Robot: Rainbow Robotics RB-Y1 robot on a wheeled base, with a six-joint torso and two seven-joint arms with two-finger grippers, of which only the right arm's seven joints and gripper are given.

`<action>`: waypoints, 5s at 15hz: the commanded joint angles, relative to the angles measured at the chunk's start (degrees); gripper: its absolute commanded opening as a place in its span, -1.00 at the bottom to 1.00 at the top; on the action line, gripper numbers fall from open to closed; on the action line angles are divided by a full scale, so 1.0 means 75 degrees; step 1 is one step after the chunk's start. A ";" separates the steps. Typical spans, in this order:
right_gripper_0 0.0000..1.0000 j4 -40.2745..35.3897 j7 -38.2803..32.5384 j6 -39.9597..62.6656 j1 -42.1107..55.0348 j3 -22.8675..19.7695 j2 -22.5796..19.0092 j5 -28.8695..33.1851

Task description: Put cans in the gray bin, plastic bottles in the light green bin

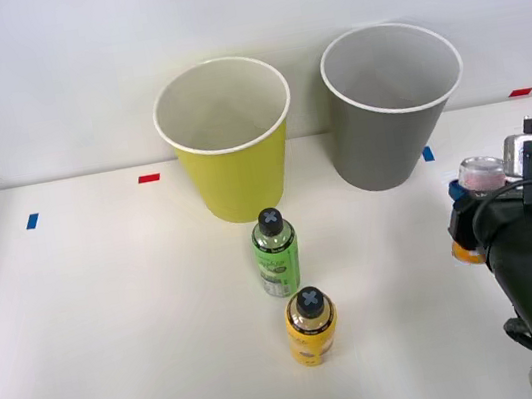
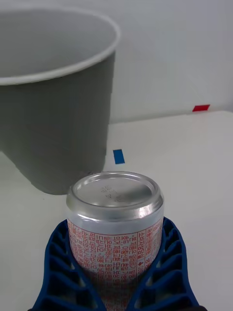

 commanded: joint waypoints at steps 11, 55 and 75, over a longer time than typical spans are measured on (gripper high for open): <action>-1.00 0.0538 -0.0900 -0.4517 -0.0723 -0.1752 0.1110 0.0042; 1.00 0.3702 -0.0830 -0.9498 -0.1250 -0.3510 0.1766 0.0358; 1.00 0.3374 -0.0185 -1.2521 0.4281 -0.5467 0.4906 0.0417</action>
